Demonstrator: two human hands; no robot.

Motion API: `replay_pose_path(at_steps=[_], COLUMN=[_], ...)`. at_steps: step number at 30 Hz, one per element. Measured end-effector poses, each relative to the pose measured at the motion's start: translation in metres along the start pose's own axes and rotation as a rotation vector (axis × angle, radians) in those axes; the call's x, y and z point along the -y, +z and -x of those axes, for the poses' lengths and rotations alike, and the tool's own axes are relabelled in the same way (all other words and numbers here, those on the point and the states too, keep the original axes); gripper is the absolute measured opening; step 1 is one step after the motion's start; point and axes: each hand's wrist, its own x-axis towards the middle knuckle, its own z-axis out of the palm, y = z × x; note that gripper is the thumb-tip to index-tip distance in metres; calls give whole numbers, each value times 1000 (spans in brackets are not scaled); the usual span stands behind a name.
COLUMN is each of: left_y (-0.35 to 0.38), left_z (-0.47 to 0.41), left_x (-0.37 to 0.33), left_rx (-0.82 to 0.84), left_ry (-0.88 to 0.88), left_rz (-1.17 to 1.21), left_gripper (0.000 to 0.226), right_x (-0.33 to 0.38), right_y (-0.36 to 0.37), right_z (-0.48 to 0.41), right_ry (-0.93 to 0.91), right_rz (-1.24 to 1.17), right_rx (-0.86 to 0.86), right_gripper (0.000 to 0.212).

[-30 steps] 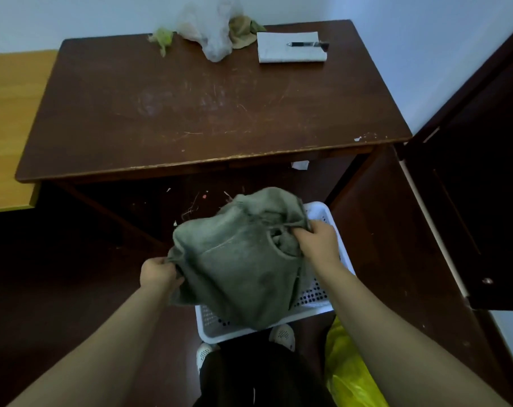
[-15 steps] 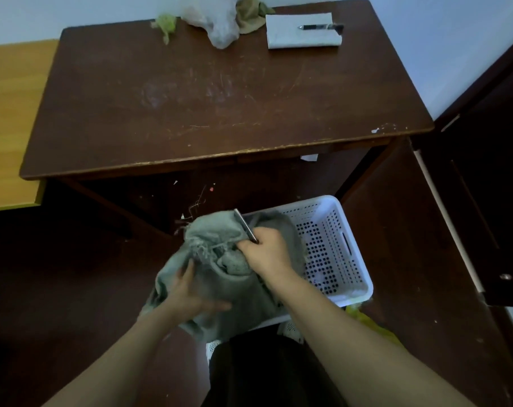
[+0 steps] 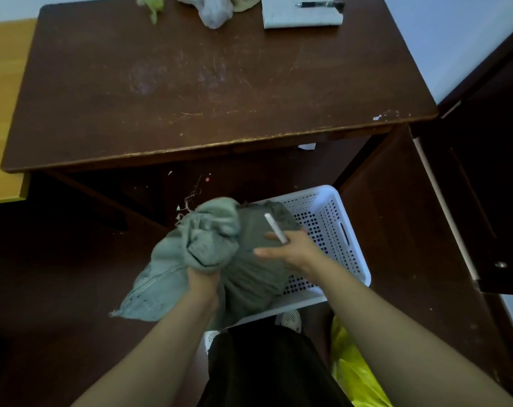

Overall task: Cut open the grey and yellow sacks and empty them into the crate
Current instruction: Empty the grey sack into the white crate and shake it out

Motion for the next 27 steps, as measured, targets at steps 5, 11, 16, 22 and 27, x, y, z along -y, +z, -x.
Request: replay_pose_path(at_steps=[5, 11, 16, 22, 27], left_y=[7, -10, -17, -32, -40], left_z=[11, 13, 6, -20, -42], left_x=[-11, -29, -36, -52, -47], left_rx=[84, 312, 367, 67, -361], left_ry=[-84, -245, -250, -175, -6], left_rz=[72, 118, 133, 166, -148], left_gripper=[24, 28, 30, 27, 48], right_x=[-57, -74, -80, -70, -61], right_y=[-22, 15, 38, 23, 26], right_z=[-27, -61, -77, -55, -30], right_ry=[131, -8, -35, -118, -159], right_rz=[-34, 233, 213, 198, 97], right_rx=[-177, -137, -257, -372, -404], right_gripper=[43, 46, 16, 14, 27])
